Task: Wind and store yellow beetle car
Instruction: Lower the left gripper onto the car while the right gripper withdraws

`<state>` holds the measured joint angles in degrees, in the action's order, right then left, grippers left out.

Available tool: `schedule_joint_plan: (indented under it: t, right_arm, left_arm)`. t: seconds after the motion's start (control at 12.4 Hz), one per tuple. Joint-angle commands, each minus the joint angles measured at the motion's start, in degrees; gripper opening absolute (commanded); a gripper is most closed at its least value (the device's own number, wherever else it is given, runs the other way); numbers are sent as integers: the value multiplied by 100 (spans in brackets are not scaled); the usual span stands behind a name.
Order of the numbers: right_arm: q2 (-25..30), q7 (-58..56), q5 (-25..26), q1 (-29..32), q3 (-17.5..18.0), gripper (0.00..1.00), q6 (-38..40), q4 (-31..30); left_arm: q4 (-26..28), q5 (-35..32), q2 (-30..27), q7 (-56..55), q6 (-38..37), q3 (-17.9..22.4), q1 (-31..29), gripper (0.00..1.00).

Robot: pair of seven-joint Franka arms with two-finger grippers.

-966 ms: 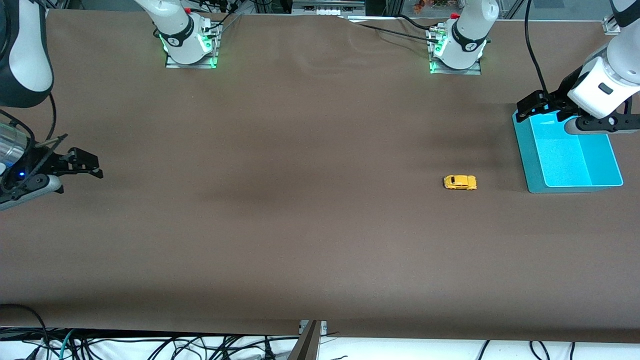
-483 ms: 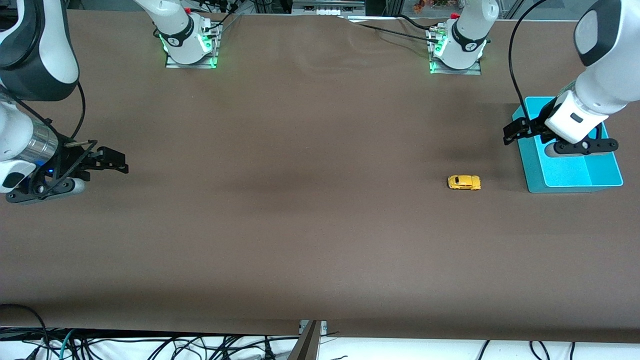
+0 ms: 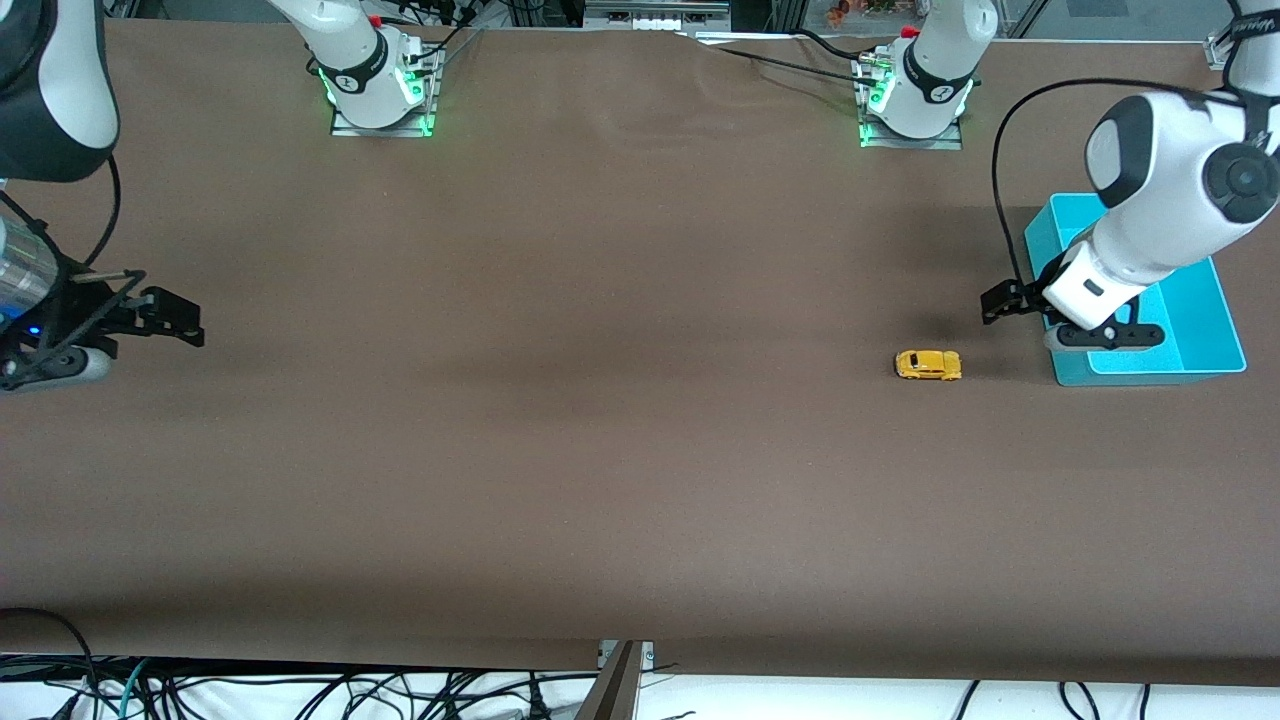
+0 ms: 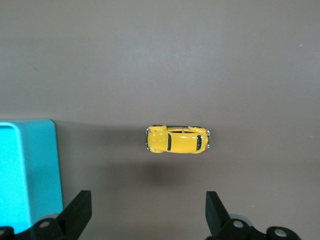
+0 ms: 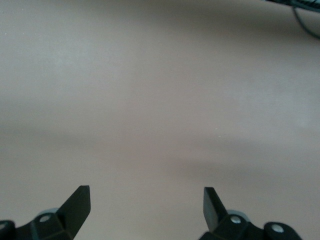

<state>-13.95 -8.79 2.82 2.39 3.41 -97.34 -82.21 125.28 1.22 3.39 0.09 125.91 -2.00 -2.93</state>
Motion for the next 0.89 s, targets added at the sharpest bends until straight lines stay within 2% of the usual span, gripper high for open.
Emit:
schedule_joint_plan:
  t: [0.0, 0.16, 0.4, 0.64, 0.81]
  right_arm:
    - [322, 44, 113, 138, 28, 100, 146, -145]
    - [454, 53, 114, 191, -24, 100, 181, -294]
    - [630, 246, 17, 236, -129, 100, 198, -524]
    - [701, 807, 17, 148, -130, 100, 374, -559]
    - [631, 853, 26, 34, -130, 100, 383, -541]
  left_arm:
    - [224, -86, 327, 175, 669, -19, 108, 100]
    - [260, -78, 749, 752, 1048, -19, 196, 100]
    - [260, -69, 1084, 2472, 1453, -11, 187, 100]
    - [260, -69, 1225, 4747, 1542, -19, 196, 100]
    - [278, -77, 1295, 5524, 1612, -19, 240, 100]
